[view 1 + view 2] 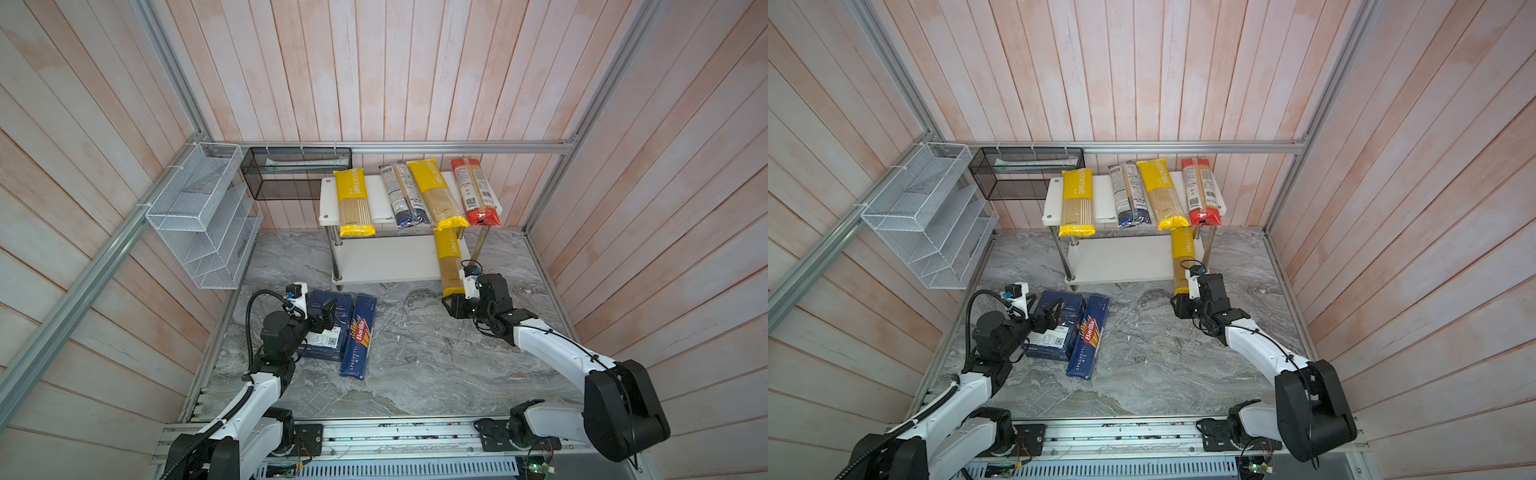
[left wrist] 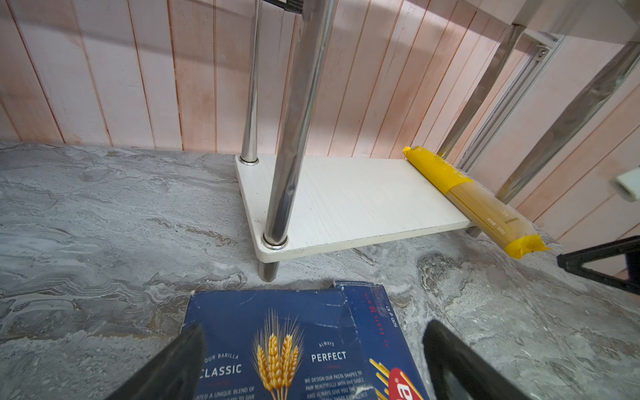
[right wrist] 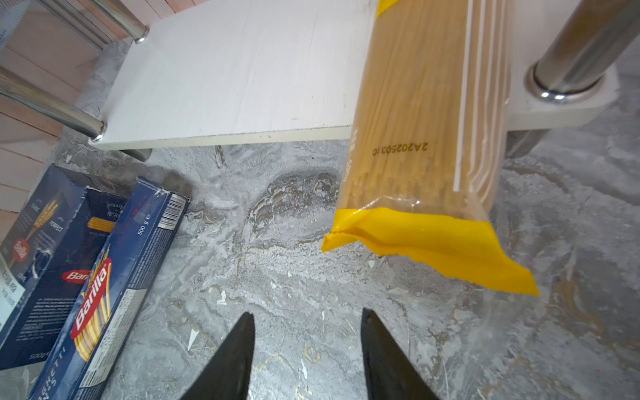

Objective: Arrange pasta packages on shelves
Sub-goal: Place the pasta bag on the shelf, then rotate the pasta bag at the shelf.

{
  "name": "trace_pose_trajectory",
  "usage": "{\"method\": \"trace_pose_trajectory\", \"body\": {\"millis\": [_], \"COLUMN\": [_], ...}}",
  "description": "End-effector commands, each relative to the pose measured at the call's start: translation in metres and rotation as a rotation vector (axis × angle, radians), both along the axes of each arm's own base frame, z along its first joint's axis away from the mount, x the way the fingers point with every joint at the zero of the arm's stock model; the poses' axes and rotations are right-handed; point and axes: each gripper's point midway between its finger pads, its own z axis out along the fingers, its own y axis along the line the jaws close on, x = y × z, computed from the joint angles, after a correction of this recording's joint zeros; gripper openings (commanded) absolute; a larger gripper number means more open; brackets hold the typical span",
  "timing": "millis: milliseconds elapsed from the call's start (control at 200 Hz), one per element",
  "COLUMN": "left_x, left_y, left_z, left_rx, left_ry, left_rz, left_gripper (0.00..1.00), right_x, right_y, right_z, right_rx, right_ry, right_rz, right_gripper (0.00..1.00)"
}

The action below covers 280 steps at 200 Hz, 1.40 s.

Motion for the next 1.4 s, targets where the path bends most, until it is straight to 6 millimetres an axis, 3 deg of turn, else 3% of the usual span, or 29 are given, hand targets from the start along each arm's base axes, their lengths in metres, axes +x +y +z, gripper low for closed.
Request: {"method": "trace_pose_trajectory", "body": {"millis": [0, 305, 1395], "left_x": [0.002, 0.002, 0.003], "left_y": [0.003, 0.003, 0.005], "left_z": [0.008, 0.009, 0.008], "left_rx": [-0.009, -0.010, -0.011], "left_ry": [-0.017, -0.019, -0.014], "left_rz": [0.013, 0.016, 0.028], "left_gripper": [1.00, 1.00, 1.00], "right_x": [0.001, 0.014, 0.063], "right_y": [0.005, 0.017, -0.009], "right_z": [-0.006, -0.014, -0.007], "right_rx": [0.001, 0.052, 0.028], "right_ry": [0.005, 0.012, -0.044], "right_rz": [0.021, 0.035, -0.077], "right_gripper": [0.50, 0.50, 0.50]}}
